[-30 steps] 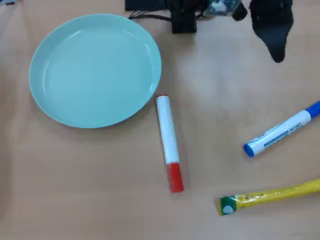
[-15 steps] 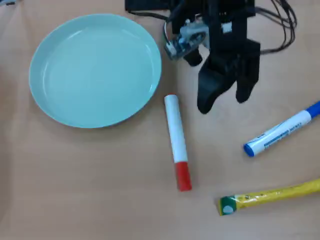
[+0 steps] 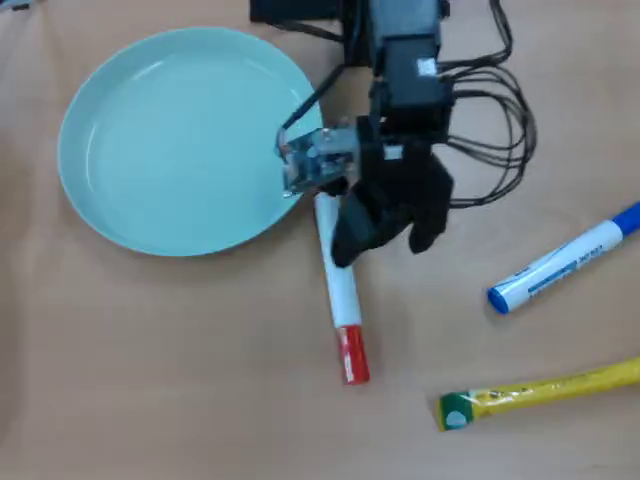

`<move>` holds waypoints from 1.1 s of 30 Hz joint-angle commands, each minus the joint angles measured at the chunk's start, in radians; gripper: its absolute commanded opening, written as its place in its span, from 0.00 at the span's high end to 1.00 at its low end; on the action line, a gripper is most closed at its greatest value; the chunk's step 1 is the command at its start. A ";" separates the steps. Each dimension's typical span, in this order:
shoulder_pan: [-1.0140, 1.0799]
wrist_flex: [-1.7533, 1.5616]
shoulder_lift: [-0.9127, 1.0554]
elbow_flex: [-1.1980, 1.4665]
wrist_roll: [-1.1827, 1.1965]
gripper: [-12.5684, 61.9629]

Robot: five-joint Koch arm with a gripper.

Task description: Pick up the red pen.

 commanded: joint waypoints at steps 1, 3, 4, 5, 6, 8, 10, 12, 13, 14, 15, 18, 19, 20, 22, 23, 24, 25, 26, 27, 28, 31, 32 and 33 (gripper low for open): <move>0.037 0.002 0.009 -0.020 -0.003 0.26; 0.057 0.000 0.002 0.000 -0.003 0.26; 0.058 0.000 -0.005 0.005 -0.003 0.26; 0.060 0.000 -0.011 0.008 -0.003 0.26; 0.060 0.000 -0.018 0.009 -0.002 0.26; 0.060 0.000 -0.035 0.018 0.000 0.26; 0.066 -0.009 -0.052 0.032 0.000 0.26; 0.071 -0.015 -0.061 0.034 0.000 0.26; 0.071 -0.018 -0.066 0.034 0.002 0.26; 0.072 -0.025 -0.069 0.034 0.002 0.26; 0.072 -0.032 -0.077 0.034 0.002 0.26; 0.077 -0.048 -0.109 0.032 0.002 0.27; 0.080 -0.051 -0.112 0.032 0.002 0.27; 0.080 -0.055 -0.114 0.032 0.002 0.27; 0.081 -0.066 -0.135 0.032 0.002 0.27; 0.081 -0.072 -0.146 0.032 0.002 0.27; 0.081 -0.078 -0.153 0.032 0.002 0.27; 0.083 -0.087 -0.156 0.032 0.002 0.27; 0.083 -0.095 -0.164 0.032 0.002 0.27; 0.081 -0.101 -0.172 0.032 0.002 0.28; 0.083 -0.106 -0.176 0.032 0.002 0.31; 0.087 -0.124 -0.192 0.032 0.002 0.45; 0.087 -0.127 -0.193 0.032 0.002 0.50; 0.087 -0.127 -0.193 0.032 0.002 0.54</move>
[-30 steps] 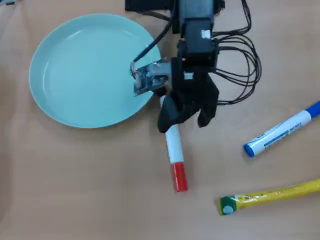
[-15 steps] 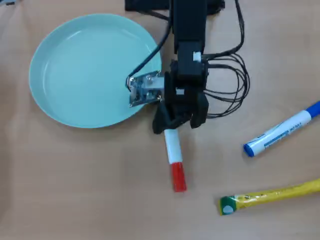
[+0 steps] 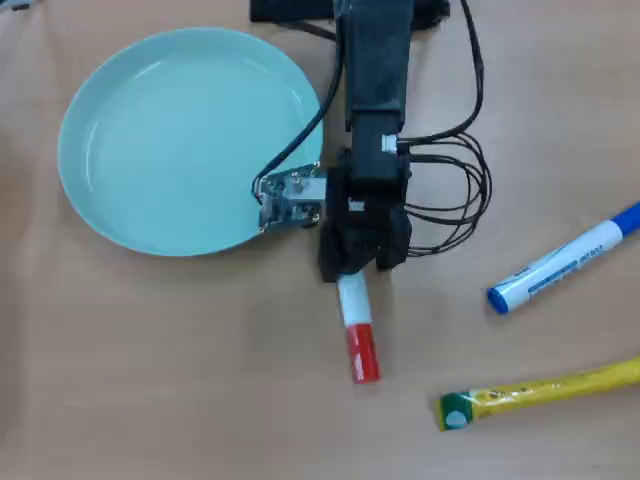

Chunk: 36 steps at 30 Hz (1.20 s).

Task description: Pick up the red pen.

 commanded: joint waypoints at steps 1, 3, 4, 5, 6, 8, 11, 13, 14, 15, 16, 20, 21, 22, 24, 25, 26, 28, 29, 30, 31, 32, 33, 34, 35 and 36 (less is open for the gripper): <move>0.014 -0.043 0.002 -0.029 0.003 0.57; 0.014 -0.043 0.002 -0.029 0.003 0.62; 0.014 -0.043 0.002 -0.029 0.005 0.65; 0.014 -0.043 0.002 -0.029 0.003 0.66; 0.014 -0.043 0.002 -0.028 0.003 0.67; 0.018 -0.043 0.000 -0.028 0.003 0.69; 0.020 -0.041 -0.014 -0.023 0.003 0.78; 0.018 -0.038 -0.015 -0.018 0.003 0.90; 0.018 -0.034 -0.014 -0.018 0.005 0.95; 0.018 -0.032 -0.014 -0.017 0.005 0.95; 0.018 -0.032 -0.014 -0.012 0.006 0.94; 0.011 -0.012 -0.009 -0.011 0.009 0.93; 0.006 0.006 -0.008 -0.014 0.011 0.93; -0.002 0.028 -0.008 -0.017 0.011 0.93; -0.008 0.066 -0.008 -0.023 0.015 0.93; -0.008 0.083 -0.008 -0.029 0.018 0.93; -0.009 0.101 -0.008 -0.037 0.018 0.93; -0.012 0.143 -0.009 -0.063 0.017 0.93; -0.012 0.167 -0.009 -0.084 0.015 0.93; -0.015 0.190 -0.009 -0.112 0.009 0.93; -0.023 0.216 -0.009 -0.147 0.006 0.93; -0.034 0.255 -0.009 -0.187 -0.002 0.93; -0.043 0.302 -0.012 -0.233 -0.009 0.93; -0.048 0.347 -0.015 -0.284 -0.012 0.93; -0.051 0.388 -0.018 -0.337 -0.014 0.93; -0.058 0.423 -0.020 -0.383 -0.017 0.93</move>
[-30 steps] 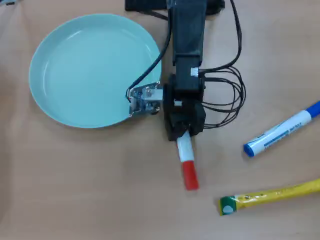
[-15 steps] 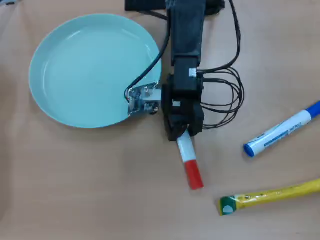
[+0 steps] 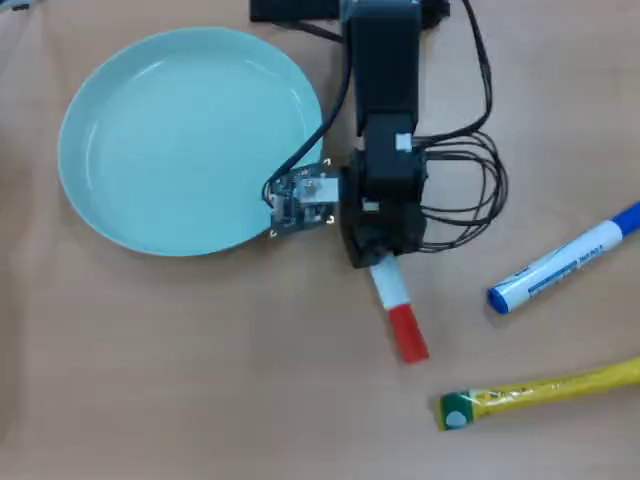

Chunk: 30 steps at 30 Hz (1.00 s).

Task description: Pick up the red pen.

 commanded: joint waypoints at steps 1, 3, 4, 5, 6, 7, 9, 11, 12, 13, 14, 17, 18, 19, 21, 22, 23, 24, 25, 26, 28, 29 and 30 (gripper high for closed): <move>-0.020 0.138 0.008 -0.181 -0.020 0.93; -0.040 0.176 0.009 -0.242 -0.040 0.93; -0.043 0.190 0.009 -0.268 -0.044 0.93; -0.046 0.207 0.015 -0.290 -0.046 0.93; -0.052 0.225 0.018 -0.310 -0.046 0.93; -0.063 0.241 0.020 -0.333 -0.051 0.93; -0.091 0.270 0.020 -0.368 -0.072 0.93; -0.114 0.278 0.020 -0.397 -0.133 0.93; -0.124 0.278 0.020 -0.411 -0.176 0.93; -0.135 0.278 0.020 -0.428 -0.219 0.93; -0.146 0.278 0.018 -0.446 -0.261 0.93; -0.158 0.281 0.025 -0.509 -0.359 0.93; -0.160 0.284 0.031 -0.532 -0.390 0.93; -0.163 0.290 0.041 -0.552 -0.417 0.93; -0.193 0.313 0.084 -0.583 -0.495 0.93; -0.207 0.324 0.118 -0.594 -0.554 0.93; -0.215 0.327 0.147 -0.597 -0.609 0.93; -0.222 0.325 0.169 -0.600 -0.647 0.93; -0.235 0.324 0.184 -0.601 -0.672 0.93; -0.249 0.324 0.198 -0.601 -0.684 0.93; -0.258 0.324 0.224 -0.601 -0.695 0.93; -0.259 0.322 0.236 -0.601 -0.703 0.93; -0.261 0.321 0.244 -0.601 -0.716 0.93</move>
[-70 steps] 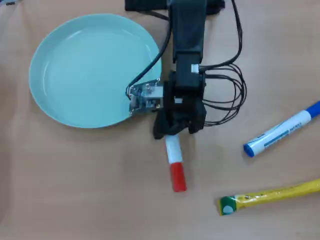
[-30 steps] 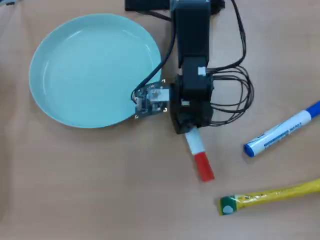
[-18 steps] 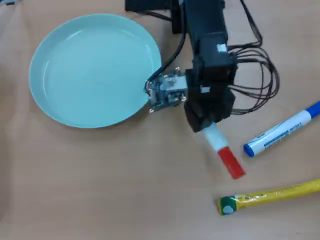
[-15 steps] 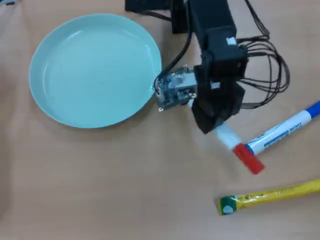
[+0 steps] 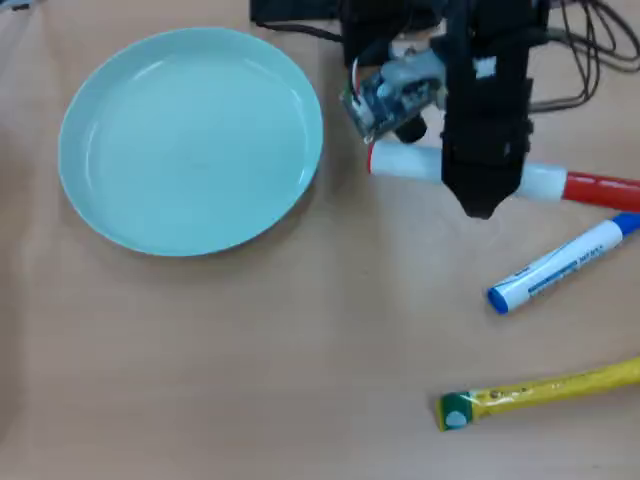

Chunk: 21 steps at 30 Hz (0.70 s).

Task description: Pick up the red pen.

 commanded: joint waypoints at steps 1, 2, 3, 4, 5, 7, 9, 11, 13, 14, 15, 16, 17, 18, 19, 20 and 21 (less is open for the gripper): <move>-0.012 0.018 0.086 -0.110 -0.049 0.92; -0.017 0.015 0.091 -0.110 -0.072 0.92; -0.023 0.011 0.095 -0.110 -0.101 0.92; -0.029 0.003 0.098 -0.110 -0.132 0.92; -0.034 -0.011 0.098 -0.107 -0.169 0.92; -0.037 -0.040 0.098 -0.100 -0.265 0.92; -0.064 -0.064 0.103 -0.075 -0.373 0.92; -0.071 -0.084 0.124 -0.041 -0.413 0.92; -0.071 -0.110 0.149 0.003 -0.413 0.92; -0.071 -0.126 0.163 0.028 -0.413 0.92; -0.071 -0.144 0.176 0.052 -0.413 0.92; -0.071 -0.163 0.192 0.080 -0.414 0.92; -0.071 -0.183 0.204 0.109 -0.413 0.92; -0.071 -0.204 0.213 0.138 -0.414 0.92; -0.071 -0.219 0.224 0.163 -0.416 0.92; -0.069 -0.229 0.235 0.189 -0.416 0.92; -0.069 -0.236 0.245 0.213 -0.416 0.92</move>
